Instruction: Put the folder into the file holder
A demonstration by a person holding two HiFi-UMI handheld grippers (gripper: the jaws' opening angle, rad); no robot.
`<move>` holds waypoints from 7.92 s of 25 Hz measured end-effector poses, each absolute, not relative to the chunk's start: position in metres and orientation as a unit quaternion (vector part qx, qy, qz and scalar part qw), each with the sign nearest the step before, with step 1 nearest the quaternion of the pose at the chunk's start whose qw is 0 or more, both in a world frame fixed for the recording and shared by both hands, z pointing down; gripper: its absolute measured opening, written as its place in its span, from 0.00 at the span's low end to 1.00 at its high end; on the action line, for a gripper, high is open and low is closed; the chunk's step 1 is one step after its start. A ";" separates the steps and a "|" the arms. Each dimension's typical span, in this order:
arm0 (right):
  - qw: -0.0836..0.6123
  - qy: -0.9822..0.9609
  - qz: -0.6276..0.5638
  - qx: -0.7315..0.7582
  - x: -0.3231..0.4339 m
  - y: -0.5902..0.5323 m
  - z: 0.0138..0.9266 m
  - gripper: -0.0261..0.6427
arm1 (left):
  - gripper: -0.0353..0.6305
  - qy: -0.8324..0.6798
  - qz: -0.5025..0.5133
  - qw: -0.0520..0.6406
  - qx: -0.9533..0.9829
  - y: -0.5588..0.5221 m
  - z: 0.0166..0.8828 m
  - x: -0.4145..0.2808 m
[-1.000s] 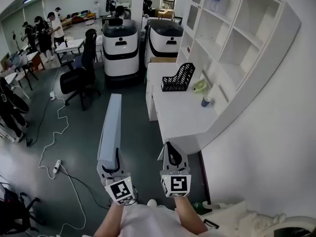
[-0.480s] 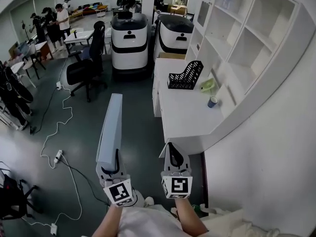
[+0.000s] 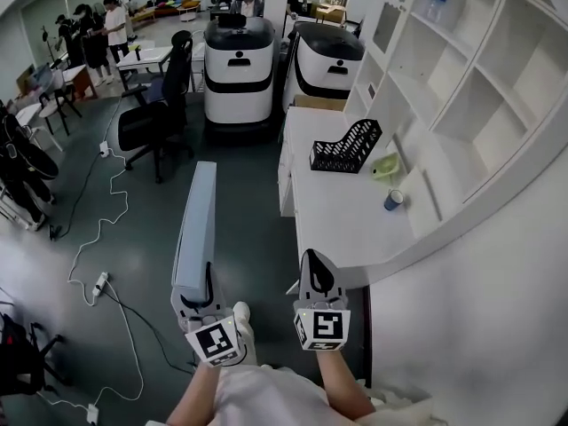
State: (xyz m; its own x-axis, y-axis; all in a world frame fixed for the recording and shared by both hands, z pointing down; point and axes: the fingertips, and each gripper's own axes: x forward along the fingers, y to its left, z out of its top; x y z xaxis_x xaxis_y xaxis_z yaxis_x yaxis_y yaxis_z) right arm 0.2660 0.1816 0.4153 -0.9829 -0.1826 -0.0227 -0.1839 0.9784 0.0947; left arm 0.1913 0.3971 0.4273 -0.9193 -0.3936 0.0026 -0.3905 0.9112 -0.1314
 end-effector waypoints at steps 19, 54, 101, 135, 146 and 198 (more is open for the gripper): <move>0.004 0.984 0.059 -0.169 -0.016 0.036 0.405 0.03 | 0.30 0.962 -0.063 0.037 -0.261 0.253 0.411 -0.123; -0.019 0.957 0.044 -0.287 -0.143 -0.196 0.420 0.03 | 0.27 0.849 -0.024 0.052 -0.526 -0.067 0.398 -0.304; -0.041 0.813 0.053 -0.578 -0.019 -0.268 0.407 0.03 | 0.27 0.508 0.031 0.008 -0.861 -0.317 0.459 -0.182; -0.045 0.799 0.048 -0.598 -0.014 -0.271 0.481 0.03 | 0.27 0.501 0.032 0.013 -0.865 -0.344 0.639 -0.175; -0.049 0.792 0.044 -0.607 0.000 -0.272 0.499 0.03 | 0.28 0.497 0.017 0.003 -0.868 -0.344 0.676 -0.174; -0.013 0.905 0.011 -0.425 -0.029 -0.247 0.424 0.03 | 0.04 0.735 -0.040 0.070 -0.673 -0.207 0.455 -0.192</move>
